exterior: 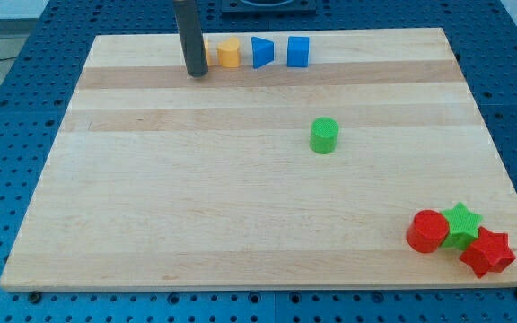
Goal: Point your arm to the bottom left of the green circle
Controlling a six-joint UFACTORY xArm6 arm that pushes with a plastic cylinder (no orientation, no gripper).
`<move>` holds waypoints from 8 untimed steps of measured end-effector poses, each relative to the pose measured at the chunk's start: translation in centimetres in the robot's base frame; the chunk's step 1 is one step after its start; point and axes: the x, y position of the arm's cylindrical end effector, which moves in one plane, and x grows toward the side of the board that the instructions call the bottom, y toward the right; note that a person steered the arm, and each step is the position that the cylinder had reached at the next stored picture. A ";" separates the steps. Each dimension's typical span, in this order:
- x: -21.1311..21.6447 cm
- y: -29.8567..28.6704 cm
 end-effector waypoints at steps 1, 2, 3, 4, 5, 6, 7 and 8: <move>0.0 0.0; -0.1 0.0; -0.1 0.0; -0.3 -0.1; 0.4 -0.2; 4.2 1.5; 8.5 4.2; 13.4 6.7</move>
